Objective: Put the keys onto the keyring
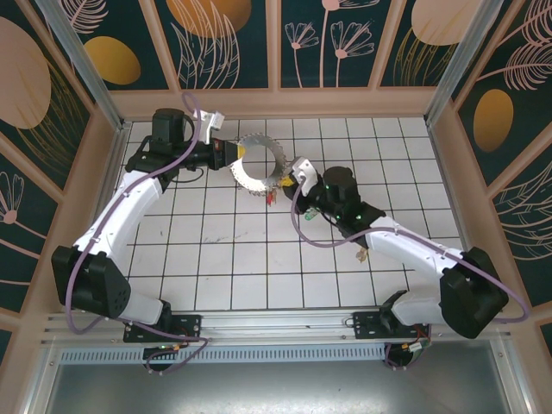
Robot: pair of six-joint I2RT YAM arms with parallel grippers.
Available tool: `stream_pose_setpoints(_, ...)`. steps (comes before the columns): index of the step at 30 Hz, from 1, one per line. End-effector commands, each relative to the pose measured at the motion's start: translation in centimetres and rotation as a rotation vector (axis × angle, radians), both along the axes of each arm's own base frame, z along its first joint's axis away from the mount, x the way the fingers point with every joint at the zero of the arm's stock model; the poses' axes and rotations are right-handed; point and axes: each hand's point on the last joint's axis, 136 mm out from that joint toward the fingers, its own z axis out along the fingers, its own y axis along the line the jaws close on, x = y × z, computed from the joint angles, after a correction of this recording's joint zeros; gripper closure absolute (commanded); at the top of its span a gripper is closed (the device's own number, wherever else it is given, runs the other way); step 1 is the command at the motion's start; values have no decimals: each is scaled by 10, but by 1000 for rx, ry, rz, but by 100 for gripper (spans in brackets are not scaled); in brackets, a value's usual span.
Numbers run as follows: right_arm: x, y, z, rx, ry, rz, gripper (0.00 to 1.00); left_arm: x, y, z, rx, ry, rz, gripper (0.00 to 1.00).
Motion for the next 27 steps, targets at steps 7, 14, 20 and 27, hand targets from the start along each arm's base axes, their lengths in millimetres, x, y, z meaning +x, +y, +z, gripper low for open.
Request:
stream_pose_setpoints(7, 18, 8, 7, -127, -62, -50, 100, -7, -4, 13, 124, -105, -34, 100)
stream_pose_setpoints(14, 9, 1, 44, 54, -237, -74, 100, 2, 4, -6, 183, -44, 34, 100)
stream_pose_setpoints(20, 2, -6, 57, 172, -328, -78, 100, 0, 0, -15, 153, 26, 20, 100)
stream_pose_setpoints(27, -14, -10, 68, 304, -315, 39, 100, 1, 1, -37, 164, 116, 30, 96)
